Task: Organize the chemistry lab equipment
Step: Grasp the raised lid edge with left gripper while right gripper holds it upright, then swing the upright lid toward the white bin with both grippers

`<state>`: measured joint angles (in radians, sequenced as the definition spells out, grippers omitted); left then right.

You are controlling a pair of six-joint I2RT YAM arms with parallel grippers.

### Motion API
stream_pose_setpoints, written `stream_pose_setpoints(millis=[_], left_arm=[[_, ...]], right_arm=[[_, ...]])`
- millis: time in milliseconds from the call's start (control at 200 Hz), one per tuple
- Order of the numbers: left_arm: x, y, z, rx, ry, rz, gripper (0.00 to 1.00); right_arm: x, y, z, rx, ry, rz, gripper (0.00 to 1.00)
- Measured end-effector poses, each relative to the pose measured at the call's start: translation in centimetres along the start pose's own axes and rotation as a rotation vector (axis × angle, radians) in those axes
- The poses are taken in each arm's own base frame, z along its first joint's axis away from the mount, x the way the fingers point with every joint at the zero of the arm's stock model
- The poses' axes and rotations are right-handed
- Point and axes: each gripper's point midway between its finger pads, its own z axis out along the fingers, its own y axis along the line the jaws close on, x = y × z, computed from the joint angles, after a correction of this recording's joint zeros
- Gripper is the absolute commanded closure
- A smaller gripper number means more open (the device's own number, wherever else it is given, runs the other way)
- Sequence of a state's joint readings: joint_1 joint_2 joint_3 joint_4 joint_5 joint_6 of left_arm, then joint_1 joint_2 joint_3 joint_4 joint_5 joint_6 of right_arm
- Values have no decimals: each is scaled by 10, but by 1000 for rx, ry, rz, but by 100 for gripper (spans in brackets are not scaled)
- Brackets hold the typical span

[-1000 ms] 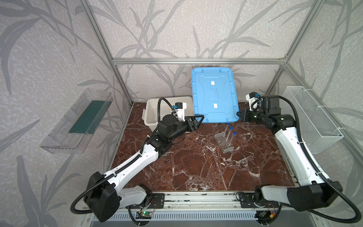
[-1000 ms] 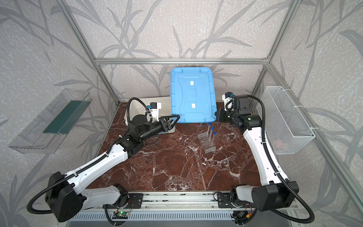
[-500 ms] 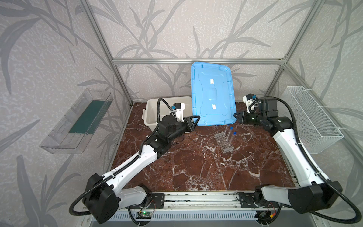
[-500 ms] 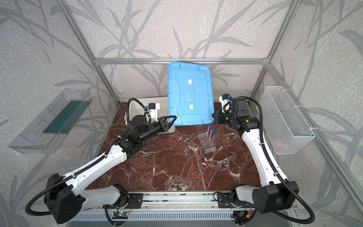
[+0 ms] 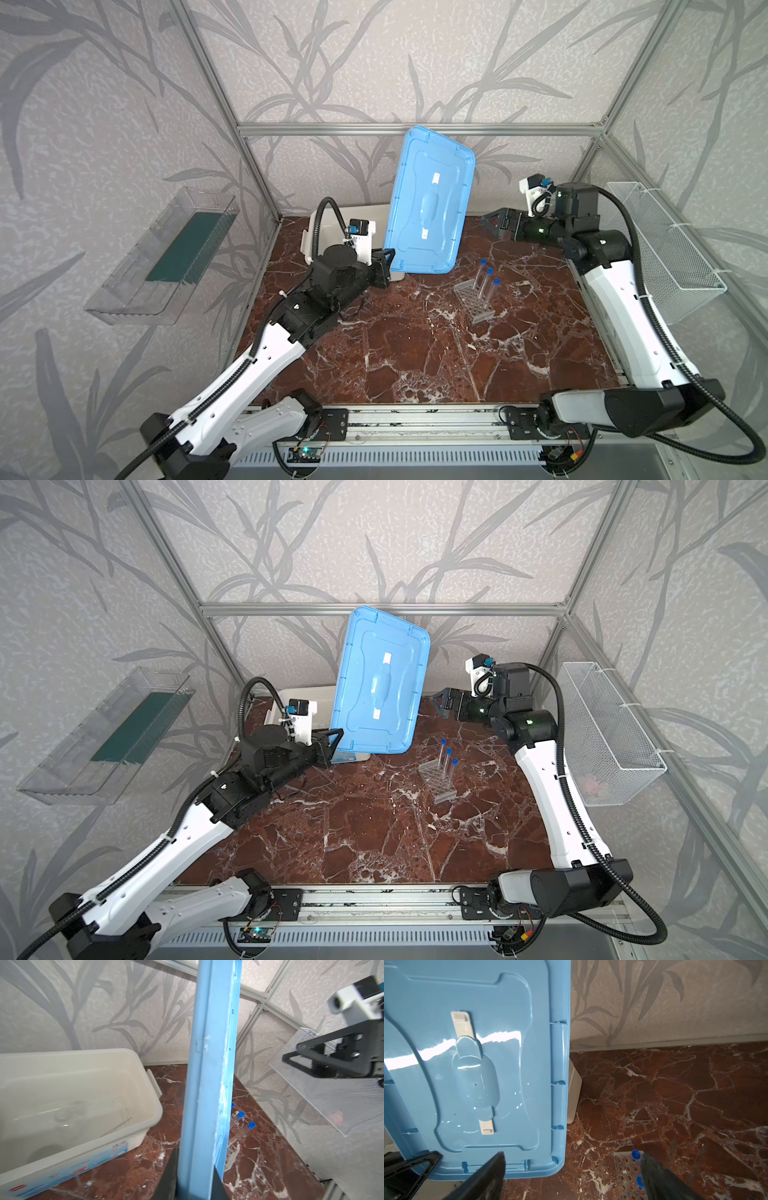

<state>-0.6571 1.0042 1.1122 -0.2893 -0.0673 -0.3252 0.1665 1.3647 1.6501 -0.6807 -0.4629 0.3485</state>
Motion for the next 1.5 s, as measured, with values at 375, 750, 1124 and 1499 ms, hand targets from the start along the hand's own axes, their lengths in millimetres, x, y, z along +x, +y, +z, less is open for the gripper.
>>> stream_pose_setpoints(millis=[375, 750, 1124, 1499], left_arm=[[37, 6, -19, -191, 91, 399, 100], [75, 7, -14, -311, 164, 653, 100], [97, -9, -19, -373, 144, 874, 100], [115, -31, -27, -400, 98, 1038, 97]], right_arm=[[-24, 43, -11, -122, 1, 78, 1], [-3, 46, -2, -191, 74, 201, 1], [19, 34, 17, -173, 173, 282, 1], [68, 8, 44, -141, 320, 389, 29]])
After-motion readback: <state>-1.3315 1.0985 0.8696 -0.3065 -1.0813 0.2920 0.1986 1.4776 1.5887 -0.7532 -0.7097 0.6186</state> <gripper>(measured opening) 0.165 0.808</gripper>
